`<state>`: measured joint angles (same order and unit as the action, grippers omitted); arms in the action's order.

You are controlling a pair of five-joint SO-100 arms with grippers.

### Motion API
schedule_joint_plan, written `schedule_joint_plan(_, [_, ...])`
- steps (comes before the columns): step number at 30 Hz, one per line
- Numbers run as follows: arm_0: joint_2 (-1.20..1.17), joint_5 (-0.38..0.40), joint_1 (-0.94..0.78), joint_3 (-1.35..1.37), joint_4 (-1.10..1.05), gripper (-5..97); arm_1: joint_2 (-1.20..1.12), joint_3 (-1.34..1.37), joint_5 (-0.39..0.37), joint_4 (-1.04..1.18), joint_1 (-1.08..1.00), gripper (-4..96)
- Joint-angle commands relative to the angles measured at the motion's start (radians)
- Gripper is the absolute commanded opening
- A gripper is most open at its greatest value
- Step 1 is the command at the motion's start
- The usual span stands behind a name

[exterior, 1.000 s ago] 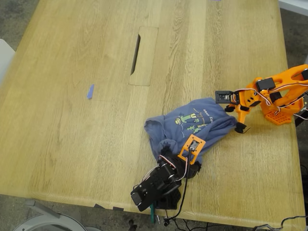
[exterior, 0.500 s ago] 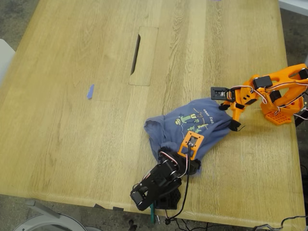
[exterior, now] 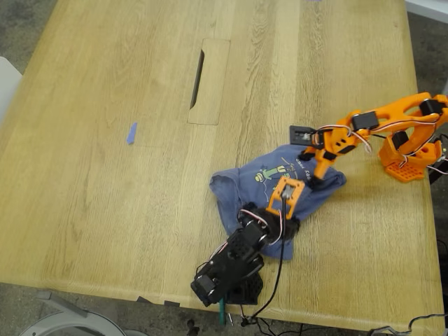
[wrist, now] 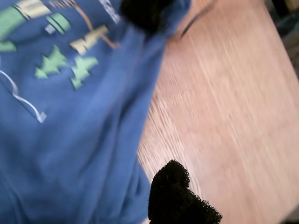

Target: Fold a T-shirt

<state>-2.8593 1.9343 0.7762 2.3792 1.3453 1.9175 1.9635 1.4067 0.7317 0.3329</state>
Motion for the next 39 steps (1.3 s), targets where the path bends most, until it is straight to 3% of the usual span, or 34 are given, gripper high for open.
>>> schedule_joint_plan(1, [0.054,-0.043,-0.141,-0.115,-0.107,37,-0.052,-0.124,0.006,-0.021,0.009,15.4])
schedule_joint_plan(5, [0.114,-0.049,-0.319,-0.135,-0.183,6,-0.104,-0.166,0.006,-0.048,0.014,8.5])
schedule_joint_plan(7, [0.129,-0.051,-0.383,-0.121,-0.235,0,-0.110,-0.169,0.008,-0.049,0.018,3.7])
schedule_joint_plan(16, [0.163,-0.064,-0.554,-0.015,-0.423,0,-0.126,-0.138,-0.011,-0.061,0.064,0.1])
schedule_joint_plan(26, [0.345,-0.058,-0.584,0.015,-0.511,0,-0.121,-0.026,-0.034,-0.149,0.104,0.1])
schedule_joint_plan(39, [0.647,-0.052,-0.723,-0.087,-0.566,0,0.112,0.413,-0.083,-0.314,0.184,0.1])
